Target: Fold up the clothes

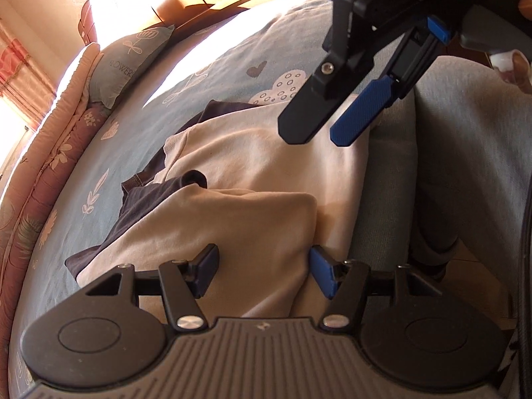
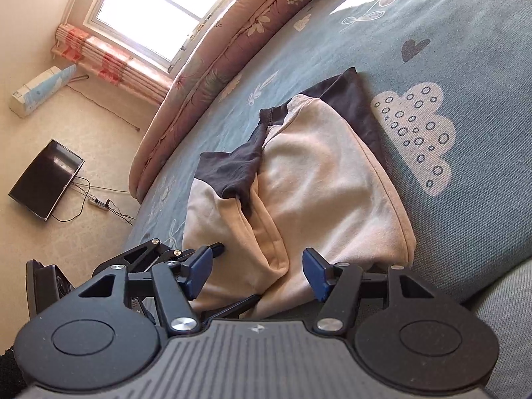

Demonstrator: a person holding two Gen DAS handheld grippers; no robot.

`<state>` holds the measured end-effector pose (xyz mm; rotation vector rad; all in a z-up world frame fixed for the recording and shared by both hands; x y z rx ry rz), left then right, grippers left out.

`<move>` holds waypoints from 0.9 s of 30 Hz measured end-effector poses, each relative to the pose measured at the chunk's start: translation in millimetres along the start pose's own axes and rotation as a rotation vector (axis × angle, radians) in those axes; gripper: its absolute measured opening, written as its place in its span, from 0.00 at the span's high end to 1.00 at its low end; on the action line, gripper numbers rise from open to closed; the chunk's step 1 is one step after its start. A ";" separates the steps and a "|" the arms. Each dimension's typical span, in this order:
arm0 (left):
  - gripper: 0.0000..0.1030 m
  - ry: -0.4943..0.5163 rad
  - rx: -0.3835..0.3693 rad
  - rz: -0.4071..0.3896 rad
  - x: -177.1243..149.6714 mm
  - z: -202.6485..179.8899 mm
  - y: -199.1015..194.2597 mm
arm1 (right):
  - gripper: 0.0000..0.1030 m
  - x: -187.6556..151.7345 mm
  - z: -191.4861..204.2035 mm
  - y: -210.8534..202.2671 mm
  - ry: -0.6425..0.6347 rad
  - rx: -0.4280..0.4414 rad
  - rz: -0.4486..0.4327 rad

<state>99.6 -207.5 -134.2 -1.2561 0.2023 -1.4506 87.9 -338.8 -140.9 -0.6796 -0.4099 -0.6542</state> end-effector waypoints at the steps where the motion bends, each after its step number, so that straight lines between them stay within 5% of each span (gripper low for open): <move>1: 0.40 0.000 0.001 -0.004 2.2 -0.9 2.4 | 0.35 0.3 -0.7 -1.1 0.007 0.005 -0.002; 10: 0.40 -0.057 -0.064 -0.010 9.0 7.9 0.3 | 0.28 5.3 -15.4 10.9 0.176 0.190 0.027; 18: 0.38 -0.413 -0.223 0.066 -9.3 77.6 -21.5 | 0.26 24.1 -13.3 50.0 0.150 0.198 0.111; 23: 0.36 -0.707 -0.324 0.021 -13.1 124.9 -31.4 | 0.24 47.8 -8.4 61.7 0.112 0.216 0.131; 27: 0.33 -0.726 -0.353 0.007 -9.4 130.6 -33.4 | 0.22 51.9 -4.3 56.6 0.109 0.211 0.163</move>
Point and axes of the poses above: each gripper's, at about its wrist camera, not at the fingertips, and y roughly the way its jaws point, z to its left, x to its top, the point moved 6 cm from there along y, roughly the way its jaws point, and after that the axes turned 8 degrees about -y, right-handed, at the moved point
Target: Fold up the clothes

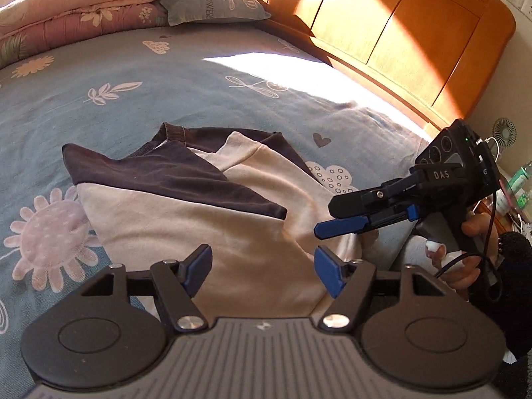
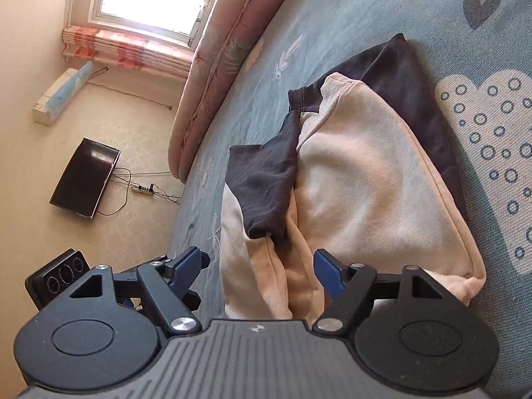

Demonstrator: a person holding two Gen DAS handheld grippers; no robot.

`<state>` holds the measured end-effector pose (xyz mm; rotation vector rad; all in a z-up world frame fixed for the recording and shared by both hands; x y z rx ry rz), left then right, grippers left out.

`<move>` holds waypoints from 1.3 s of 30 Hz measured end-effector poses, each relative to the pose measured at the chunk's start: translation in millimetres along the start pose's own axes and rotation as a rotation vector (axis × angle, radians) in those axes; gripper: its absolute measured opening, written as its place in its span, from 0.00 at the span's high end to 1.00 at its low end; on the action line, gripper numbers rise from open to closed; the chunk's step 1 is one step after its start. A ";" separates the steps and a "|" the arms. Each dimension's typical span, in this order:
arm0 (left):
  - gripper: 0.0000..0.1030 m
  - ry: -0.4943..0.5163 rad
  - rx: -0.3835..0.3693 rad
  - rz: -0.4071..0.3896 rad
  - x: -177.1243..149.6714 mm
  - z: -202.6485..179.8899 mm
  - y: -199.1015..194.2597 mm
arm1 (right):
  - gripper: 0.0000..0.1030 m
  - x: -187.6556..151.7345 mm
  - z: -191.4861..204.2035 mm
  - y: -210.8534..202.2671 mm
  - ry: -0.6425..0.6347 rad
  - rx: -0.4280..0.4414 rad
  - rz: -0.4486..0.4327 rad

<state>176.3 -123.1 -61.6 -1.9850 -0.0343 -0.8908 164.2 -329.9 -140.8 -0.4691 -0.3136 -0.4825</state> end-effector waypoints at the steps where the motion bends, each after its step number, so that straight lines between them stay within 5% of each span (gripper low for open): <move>1: 0.33 0.013 0.009 0.002 -0.1 -0.9 1.6 | 0.22 -1.8 2.4 -4.4 -0.003 0.002 0.008; 7: 0.33 -0.052 0.002 0.010 3.9 3.9 20.6 | 0.18 -2.2 2.9 -9.6 0.014 0.022 -0.006; 15: 0.33 -0.105 -0.023 0.008 9.8 8.1 20.6 | 0.18 -31.1 -7.3 15.3 -0.025 -0.088 0.084; 24: 0.33 -0.127 -0.036 -0.011 6.8 10.2 15.1 | 0.17 -7.4 -5.8 39.5 -0.073 -0.088 0.182; 39: 0.31 -0.237 -0.014 -0.057 -11.9 53.6 -14.5 | 0.15 16.6 20.7 27.8 -0.167 -0.025 0.092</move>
Point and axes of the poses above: each gripper's, at about its wrist camera, not at the fingertips, and y roughly the way its jaws point, z to its left, x to its top, the point moved 6 cm from there along y, roughly the way its jaws point, and after that the axes turned 8 degrees about -y, right-handed, at the moved point
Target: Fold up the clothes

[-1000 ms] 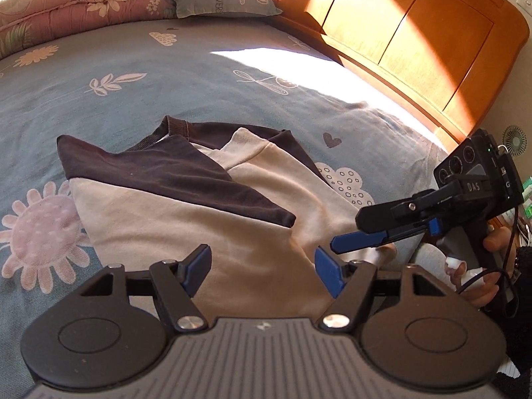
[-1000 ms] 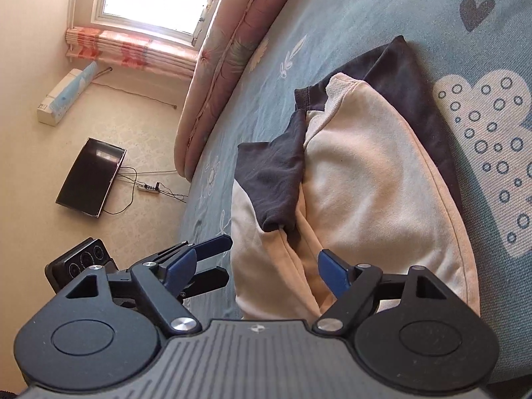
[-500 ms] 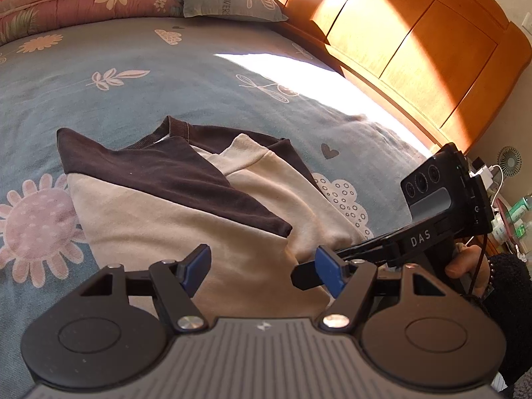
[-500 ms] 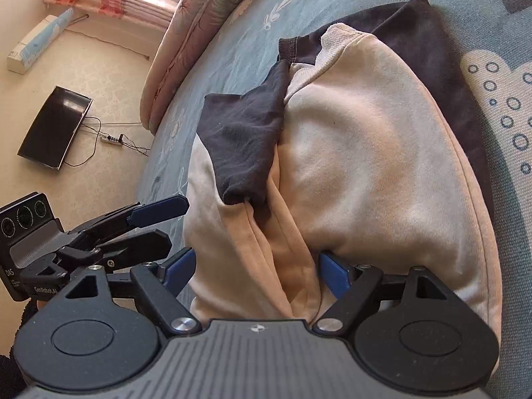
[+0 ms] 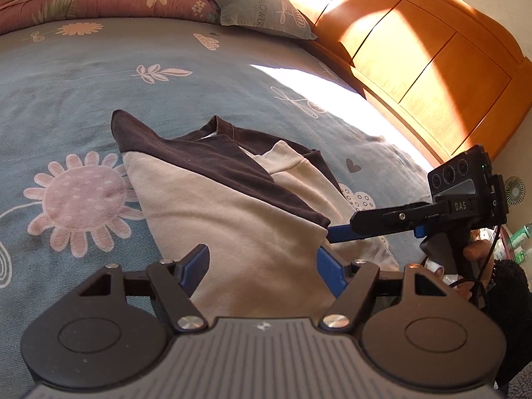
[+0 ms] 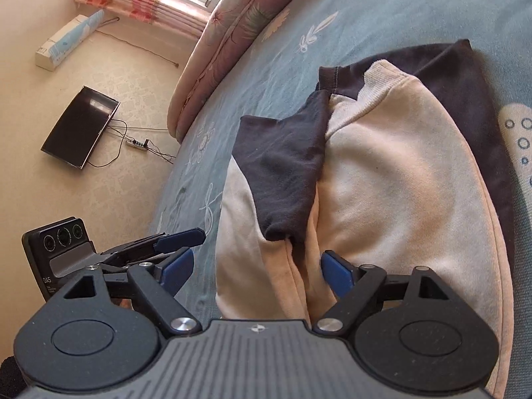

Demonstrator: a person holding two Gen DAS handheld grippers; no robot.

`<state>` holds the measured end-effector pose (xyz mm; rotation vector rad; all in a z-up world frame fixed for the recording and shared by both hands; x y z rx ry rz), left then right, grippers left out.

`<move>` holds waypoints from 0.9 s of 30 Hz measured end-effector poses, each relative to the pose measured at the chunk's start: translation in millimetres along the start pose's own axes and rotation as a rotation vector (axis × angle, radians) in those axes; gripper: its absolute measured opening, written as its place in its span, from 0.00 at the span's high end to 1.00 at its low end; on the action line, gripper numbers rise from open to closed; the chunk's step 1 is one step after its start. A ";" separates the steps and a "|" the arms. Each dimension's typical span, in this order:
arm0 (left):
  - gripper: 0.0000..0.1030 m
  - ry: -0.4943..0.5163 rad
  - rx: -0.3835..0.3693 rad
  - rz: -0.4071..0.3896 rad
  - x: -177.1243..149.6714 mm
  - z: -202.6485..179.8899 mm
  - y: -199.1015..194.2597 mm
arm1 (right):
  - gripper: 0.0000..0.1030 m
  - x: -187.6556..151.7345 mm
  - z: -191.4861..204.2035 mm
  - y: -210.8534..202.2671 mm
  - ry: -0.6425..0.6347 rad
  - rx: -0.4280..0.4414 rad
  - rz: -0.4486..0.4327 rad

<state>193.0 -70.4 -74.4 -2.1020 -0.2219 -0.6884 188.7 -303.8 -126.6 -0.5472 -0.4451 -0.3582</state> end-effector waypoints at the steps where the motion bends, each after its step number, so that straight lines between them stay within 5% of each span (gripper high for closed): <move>1: 0.31 -0.005 0.003 0.001 -1.1 3.3 -1.6 | 0.15 6.1 2.4 -1.2 -0.012 -0.002 -0.014; 5: 0.31 -0.037 0.015 -0.012 -3.9 18.3 -9.0 | 0.14 16.1 -17.2 20.7 0.051 -0.045 0.043; 11: 0.30 -0.088 0.033 -0.038 -6.9 44.4 -24.6 | 0.13 12.7 -11.2 43.7 0.115 0.086 0.075; 14: 0.30 -0.115 0.038 -0.065 -6.3 59.6 -35.7 | 0.12 17.7 -1.2 46.9 0.114 0.076 0.073; 21: 0.30 -0.178 0.059 -0.141 -8.2 104.3 -73.3 | 0.12 37.0 57.5 58.8 0.007 0.078 0.098; 27: 0.30 -0.238 0.093 -0.219 -22.8 147.5 -117.5 | 0.12 40.3 132.6 108.4 -0.128 0.085 0.208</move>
Point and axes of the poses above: each gripper's, at about its wrist camera, not at the fingertips, and y roughly the way its jaws point, z to its left, x to its top, the point moved 6 cm from there along y, roughly the way its jaws point, and after that the axes turned 8 degrees about -y, right-handed, at the moved point
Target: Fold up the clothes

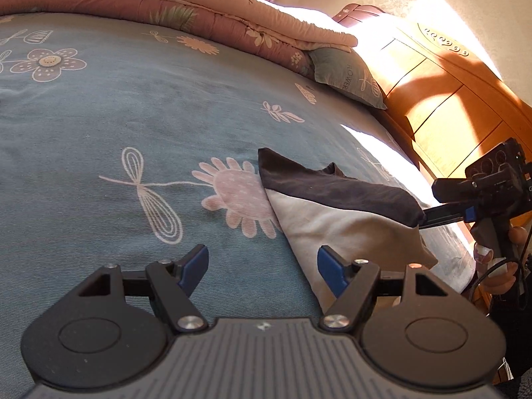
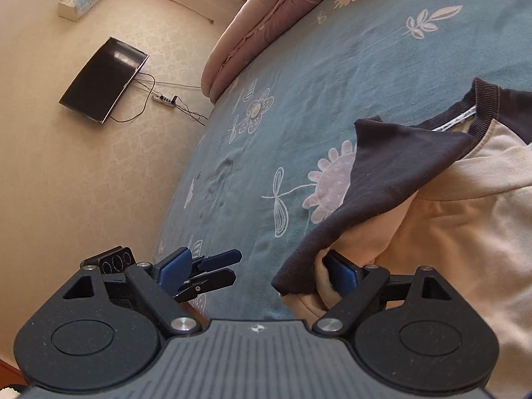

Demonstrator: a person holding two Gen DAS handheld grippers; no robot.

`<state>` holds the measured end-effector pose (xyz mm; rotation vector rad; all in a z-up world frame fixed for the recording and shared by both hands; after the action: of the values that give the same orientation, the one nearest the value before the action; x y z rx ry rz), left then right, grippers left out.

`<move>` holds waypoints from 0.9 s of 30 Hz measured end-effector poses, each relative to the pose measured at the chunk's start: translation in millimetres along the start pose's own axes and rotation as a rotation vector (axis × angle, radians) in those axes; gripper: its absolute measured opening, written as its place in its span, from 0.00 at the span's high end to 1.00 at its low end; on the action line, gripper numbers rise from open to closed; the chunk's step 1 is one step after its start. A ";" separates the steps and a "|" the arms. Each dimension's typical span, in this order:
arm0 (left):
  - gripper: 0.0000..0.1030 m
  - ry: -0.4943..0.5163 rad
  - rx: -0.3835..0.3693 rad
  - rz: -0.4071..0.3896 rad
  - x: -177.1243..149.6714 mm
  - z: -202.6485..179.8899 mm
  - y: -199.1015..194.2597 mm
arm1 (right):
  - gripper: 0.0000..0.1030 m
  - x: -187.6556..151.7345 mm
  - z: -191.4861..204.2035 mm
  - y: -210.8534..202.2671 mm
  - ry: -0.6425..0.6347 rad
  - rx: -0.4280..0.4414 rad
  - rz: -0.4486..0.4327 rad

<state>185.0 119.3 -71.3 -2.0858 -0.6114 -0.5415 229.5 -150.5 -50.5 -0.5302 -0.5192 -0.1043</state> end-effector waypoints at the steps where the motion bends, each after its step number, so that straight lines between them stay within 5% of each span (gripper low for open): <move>1: 0.30 -0.006 0.008 -0.011 -0.2 7.1 -6.5 | 0.12 2.3 10.9 12.9 -0.019 0.004 0.025; 12: 0.29 -0.114 0.126 -0.118 -5.1 89.7 -83.8 | 0.12 -12.1 87.4 167.0 -0.155 0.018 0.283; 19: 0.28 -0.110 0.107 -0.079 -5.4 97.7 -72.8 | 0.12 -23.5 77.3 134.0 -0.280 -0.144 0.238; 27: 0.28 0.016 -0.109 0.030 14.0 16.1 5.0 | 0.12 -62.1 32.6 69.4 -0.411 -0.446 0.141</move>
<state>201.5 133.4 -74.8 -2.1878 -0.5512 -0.5851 176.9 -76.4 -89.2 -1.0332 -0.8647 0.0275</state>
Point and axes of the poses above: each gripper's, at about its wrist camera, not at the fingertips, and y roughly the way its jaws point, z to its left, x to its top, the point moved 6 cm from there along y, roughly the way its jaws point, and after that the axes turned 8 degrees about -y, right-handed, at the moved point
